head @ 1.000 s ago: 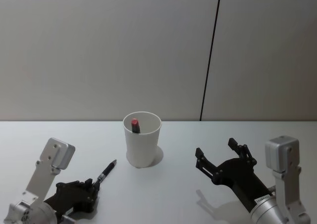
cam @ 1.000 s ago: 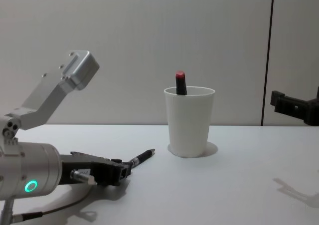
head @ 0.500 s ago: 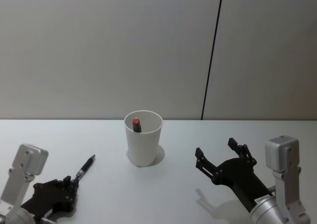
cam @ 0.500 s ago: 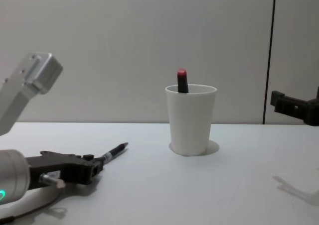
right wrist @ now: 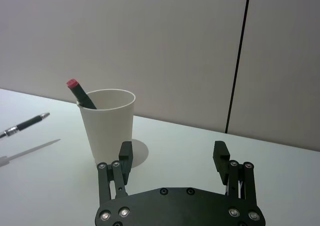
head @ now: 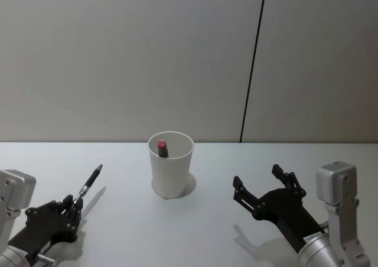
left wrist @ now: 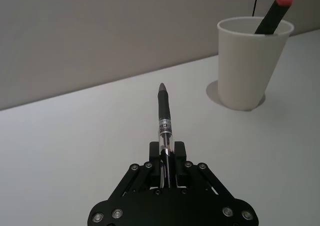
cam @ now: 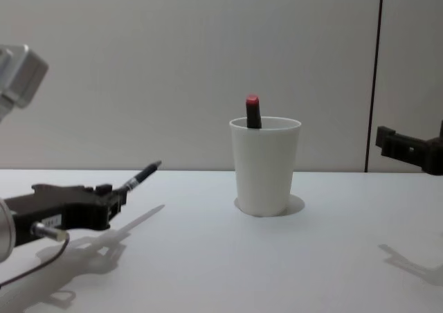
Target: Place the pen into the pen holder.
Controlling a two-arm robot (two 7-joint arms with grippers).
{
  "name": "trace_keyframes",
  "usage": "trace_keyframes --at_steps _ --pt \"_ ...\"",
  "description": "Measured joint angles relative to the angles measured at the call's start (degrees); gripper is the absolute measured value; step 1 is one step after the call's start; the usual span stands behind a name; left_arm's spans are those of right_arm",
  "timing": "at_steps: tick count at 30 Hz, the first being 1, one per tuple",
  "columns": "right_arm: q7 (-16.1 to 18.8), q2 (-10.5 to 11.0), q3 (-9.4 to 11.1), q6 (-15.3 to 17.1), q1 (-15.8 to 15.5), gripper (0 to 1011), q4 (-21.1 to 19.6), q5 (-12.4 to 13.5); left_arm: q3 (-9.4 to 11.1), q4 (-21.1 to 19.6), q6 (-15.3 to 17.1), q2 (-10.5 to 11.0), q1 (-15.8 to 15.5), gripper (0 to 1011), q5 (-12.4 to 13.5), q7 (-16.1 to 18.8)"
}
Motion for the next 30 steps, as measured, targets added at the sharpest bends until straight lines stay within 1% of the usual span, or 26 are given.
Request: trace_keyframes --at_steps 3,5,7,8,10,13,17,19,20,23,26,27,30 --pt "0.00 0.00 0.00 0.00 0.00 1001 0.00 0.00 -0.42 -0.69 -1.70 0.01 0.33 178 0.19 -0.17" --pt "0.00 0.00 0.00 0.00 0.00 1001 0.00 0.00 -0.88 -1.24 -3.85 -0.02 0.54 177 0.26 -0.76" --pt "0.00 0.00 0.00 0.00 0.00 1001 0.00 0.00 -0.98 -1.30 -4.34 -0.03 0.56 178 0.26 -0.93" --pt "0.00 0.00 0.00 0.00 0.00 1001 0.00 0.00 -1.13 -1.41 -5.64 -0.06 0.57 177 0.26 -1.44" --pt "0.00 0.00 0.00 0.00 0.00 1001 0.00 0.00 -1.30 -1.44 -6.83 -0.07 0.55 177 0.24 -1.96" --pt "0.00 0.00 0.00 0.00 0.00 1001 0.00 0.00 -1.53 -1.23 -10.11 -0.09 0.15 177 0.08 -3.73" --pt "0.00 0.00 0.00 0.00 0.00 1001 0.00 0.00 -1.57 -0.56 -12.89 -0.08 -0.54 177 -0.14 -5.67" --pt "0.00 0.00 0.00 0.00 0.00 1001 0.00 0.00 -1.53 0.04 -14.57 -0.05 -1.25 177 -0.25 -6.93" --pt "0.00 0.00 0.00 0.00 0.00 1001 0.00 0.00 -1.42 0.52 -15.91 -0.04 -1.81 177 -0.31 -8.14" --pt "0.00 0.00 0.00 0.00 0.00 1001 0.00 0.00 -1.17 1.12 -17.41 0.01 -2.64 177 -0.31 -9.53" --pt "0.00 0.00 0.00 0.00 0.00 1001 0.00 0.00 -0.53 2.00 -19.91 0.10 -4.42 177 -0.08 -12.10" --pt "0.00 0.00 0.00 0.00 0.00 1001 0.00 0.00 -0.53 2.00 -19.91 0.10 -4.42 177 -0.08 -12.10" --pt "0.03 -0.03 0.01 0.08 0.00 1001 -0.04 0.06 0.36 2.76 -21.80 0.18 -6.47 177 0.41 -14.58"
